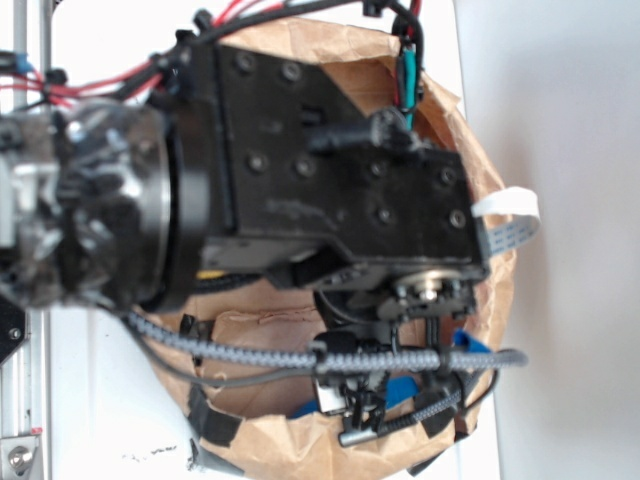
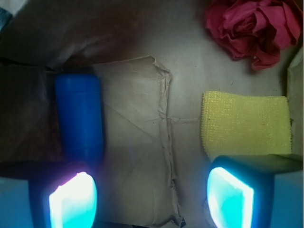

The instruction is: Grab the blue bottle.

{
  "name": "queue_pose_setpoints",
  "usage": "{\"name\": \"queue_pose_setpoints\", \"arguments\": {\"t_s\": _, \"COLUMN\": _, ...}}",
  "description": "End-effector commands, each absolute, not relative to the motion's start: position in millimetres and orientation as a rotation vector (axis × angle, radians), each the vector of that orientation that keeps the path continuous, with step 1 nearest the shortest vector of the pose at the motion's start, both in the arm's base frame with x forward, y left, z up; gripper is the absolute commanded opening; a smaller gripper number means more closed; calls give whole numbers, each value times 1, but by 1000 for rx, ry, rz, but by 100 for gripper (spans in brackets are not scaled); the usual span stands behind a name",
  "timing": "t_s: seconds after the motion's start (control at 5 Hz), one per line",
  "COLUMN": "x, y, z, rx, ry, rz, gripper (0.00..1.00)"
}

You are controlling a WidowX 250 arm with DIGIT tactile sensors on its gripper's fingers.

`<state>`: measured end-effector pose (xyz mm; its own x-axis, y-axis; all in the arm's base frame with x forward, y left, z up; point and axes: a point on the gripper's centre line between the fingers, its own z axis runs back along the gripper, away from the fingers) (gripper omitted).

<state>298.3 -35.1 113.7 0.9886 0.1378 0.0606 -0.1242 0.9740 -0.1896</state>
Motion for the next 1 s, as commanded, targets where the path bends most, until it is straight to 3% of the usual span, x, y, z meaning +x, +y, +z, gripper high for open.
{"name": "queue_pose_setpoints", "arguments": {"t_s": 0.0, "x": 312, "y": -14, "z": 146, "rx": -333, "ry": -177, "rz": 141, "gripper": 100}}
{"name": "queue_pose_setpoints", "arguments": {"t_s": 0.4, "x": 310, "y": 2, "z": 167, "rx": -399, "ry": -197, "rz": 155, "gripper": 100}}
{"name": "queue_pose_setpoints", "arguments": {"t_s": 0.6, "x": 309, "y": 0, "z": 152, "rx": -374, "ry": -190, "rz": 153, "gripper": 100}}
{"name": "queue_pose_setpoints", "arguments": {"t_s": 0.8, "x": 307, "y": -2, "z": 123, "rx": -284, "ry": -253, "rz": 134, "gripper": 100}}
